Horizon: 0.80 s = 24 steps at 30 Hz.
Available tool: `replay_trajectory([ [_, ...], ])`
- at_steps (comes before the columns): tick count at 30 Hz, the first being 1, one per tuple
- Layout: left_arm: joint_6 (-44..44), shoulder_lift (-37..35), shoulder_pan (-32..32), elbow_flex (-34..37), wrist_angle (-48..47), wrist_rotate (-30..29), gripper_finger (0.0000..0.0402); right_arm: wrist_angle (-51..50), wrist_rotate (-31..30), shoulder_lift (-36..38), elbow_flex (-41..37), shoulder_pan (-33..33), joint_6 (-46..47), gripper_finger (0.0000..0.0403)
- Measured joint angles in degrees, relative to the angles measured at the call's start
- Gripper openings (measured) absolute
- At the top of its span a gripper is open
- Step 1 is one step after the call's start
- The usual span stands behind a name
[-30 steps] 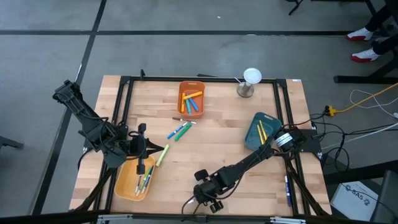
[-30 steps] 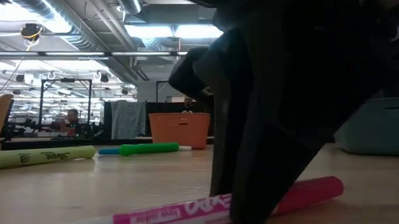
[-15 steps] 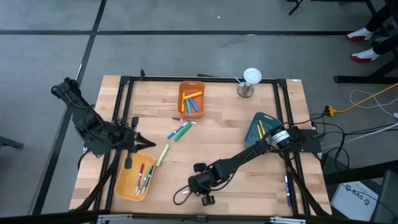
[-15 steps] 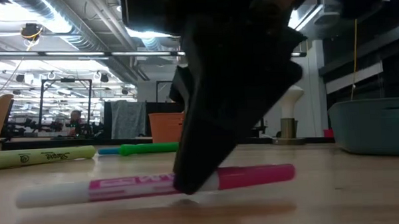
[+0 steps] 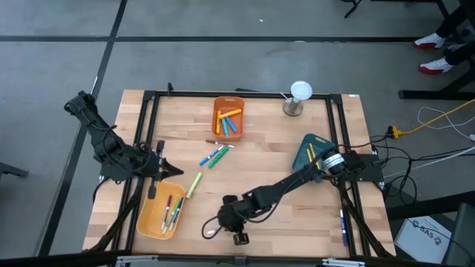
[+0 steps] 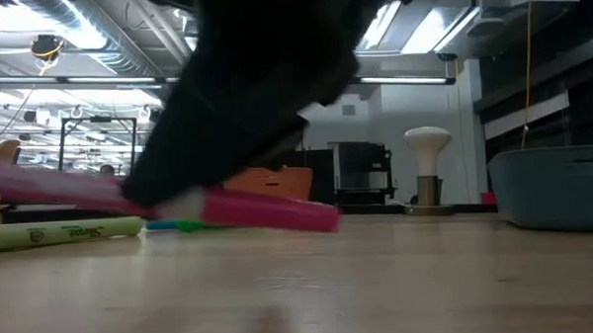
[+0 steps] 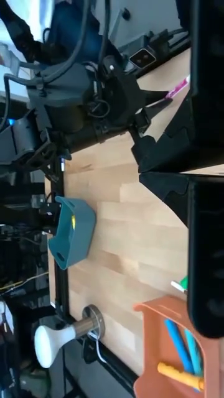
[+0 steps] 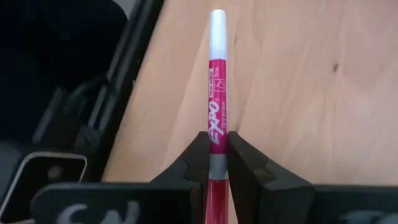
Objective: Pick & Place Markers
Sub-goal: Put the pink marker pen into the yellow bin
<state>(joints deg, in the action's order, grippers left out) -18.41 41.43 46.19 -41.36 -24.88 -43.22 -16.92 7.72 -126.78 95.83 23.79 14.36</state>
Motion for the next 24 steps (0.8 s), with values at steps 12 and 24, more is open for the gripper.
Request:
replay_trajectory([
  [12, -5.75, -5.13, -0.01, 8.22, 1.09, -0.12, 0.0001, 9.20, 3.00, 0.00, 0.07, -2.35, -3.12, 0.0046],
  [24, -5.93, -5.20, -1.93, 10.09, 0.88, -1.22, 0.0002, 22.01, 2.95, 0.11, 0.07, -5.08, -7.64, 0.0046],
])
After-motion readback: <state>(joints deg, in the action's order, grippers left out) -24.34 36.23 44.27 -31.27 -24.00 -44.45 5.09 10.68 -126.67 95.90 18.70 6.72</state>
